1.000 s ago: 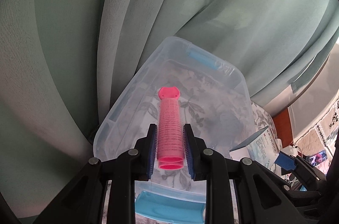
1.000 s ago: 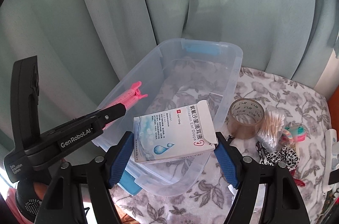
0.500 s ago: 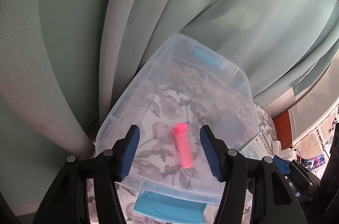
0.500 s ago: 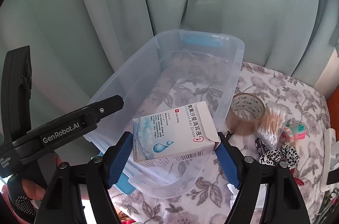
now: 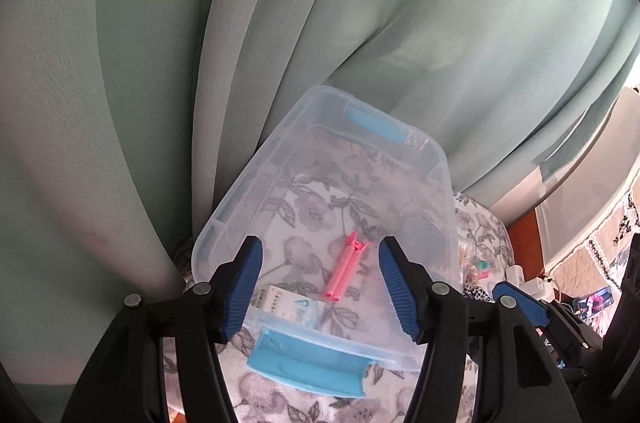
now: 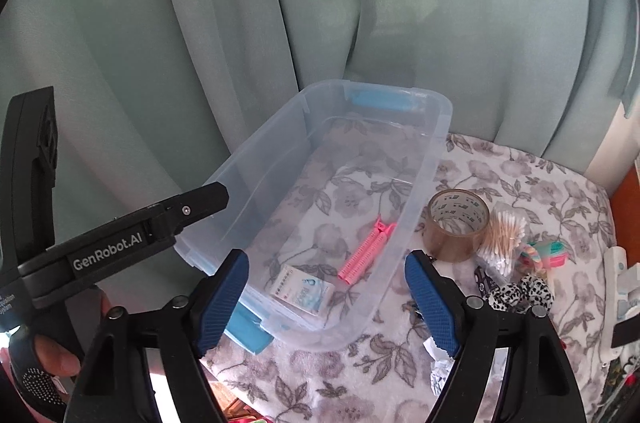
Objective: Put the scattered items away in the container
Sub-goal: 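Lower and release the roller into the container while right tool drops the box in, then withdraw both tools from the container back toward the pile of items, then grasp the crumpled white paper with left tool while right tool grasps the red claw clip, then lift and carry the paper with left tool while right tool carries the clip to the container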
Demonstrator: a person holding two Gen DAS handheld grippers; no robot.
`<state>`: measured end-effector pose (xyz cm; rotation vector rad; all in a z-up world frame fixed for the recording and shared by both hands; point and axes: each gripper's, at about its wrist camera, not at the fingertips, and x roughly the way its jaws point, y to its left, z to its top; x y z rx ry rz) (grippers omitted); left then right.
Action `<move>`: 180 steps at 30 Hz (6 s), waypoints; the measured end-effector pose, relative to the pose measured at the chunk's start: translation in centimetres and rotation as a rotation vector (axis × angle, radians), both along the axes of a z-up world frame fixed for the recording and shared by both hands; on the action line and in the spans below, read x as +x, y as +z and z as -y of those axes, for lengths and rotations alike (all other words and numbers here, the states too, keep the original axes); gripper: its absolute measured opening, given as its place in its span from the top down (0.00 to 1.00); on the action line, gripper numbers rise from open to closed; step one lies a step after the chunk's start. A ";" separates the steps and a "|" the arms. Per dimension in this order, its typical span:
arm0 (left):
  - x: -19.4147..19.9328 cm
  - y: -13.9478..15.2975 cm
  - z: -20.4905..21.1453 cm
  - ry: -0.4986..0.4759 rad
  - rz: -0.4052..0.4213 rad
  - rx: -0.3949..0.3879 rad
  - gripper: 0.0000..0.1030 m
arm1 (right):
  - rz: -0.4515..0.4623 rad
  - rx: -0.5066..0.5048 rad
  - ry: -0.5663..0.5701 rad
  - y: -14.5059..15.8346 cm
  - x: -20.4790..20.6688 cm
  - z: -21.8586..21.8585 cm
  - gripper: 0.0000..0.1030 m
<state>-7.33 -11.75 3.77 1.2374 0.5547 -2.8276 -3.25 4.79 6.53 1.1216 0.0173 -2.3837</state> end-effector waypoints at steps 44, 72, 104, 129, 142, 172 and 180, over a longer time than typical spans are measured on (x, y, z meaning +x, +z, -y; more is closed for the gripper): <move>4.6 -3.3 -22.7 -0.367 0.151 -0.231 0.33 | -0.002 -0.267 -0.500 -1.4 7.8 -26.8 0.19; -1.8 -16.4 -24.7 -0.402 0.378 -0.212 0.32 | 0.323 -0.182 -0.445 -14.6 -0.9 -25.2 0.19; -0.6 -17.4 -24.7 -0.443 0.369 -0.223 0.29 | 0.323 -0.004 -0.460 -17.2 -7.6 -22.7 0.20; 0.2 -15.5 -22.8 -0.416 0.340 -0.224 0.32 | 0.345 -0.087 -0.491 -17.0 -5.4 -24.5 0.55; 2.4 -13.1 -21.0 -0.404 0.289 -0.216 0.33 | 0.347 -0.177 -0.473 -15.4 -3.2 -24.8 0.64; 8.5 3.7 -18.2 -0.326 -0.171 -0.155 0.33 | -0.049 -0.359 -0.421 3.5 7.8 -22.9 0.64; 8.5 5.8 -13.9 -0.232 -0.231 -0.137 0.33 | -0.129 -0.359 -0.365 7.3 8.8 -19.8 0.64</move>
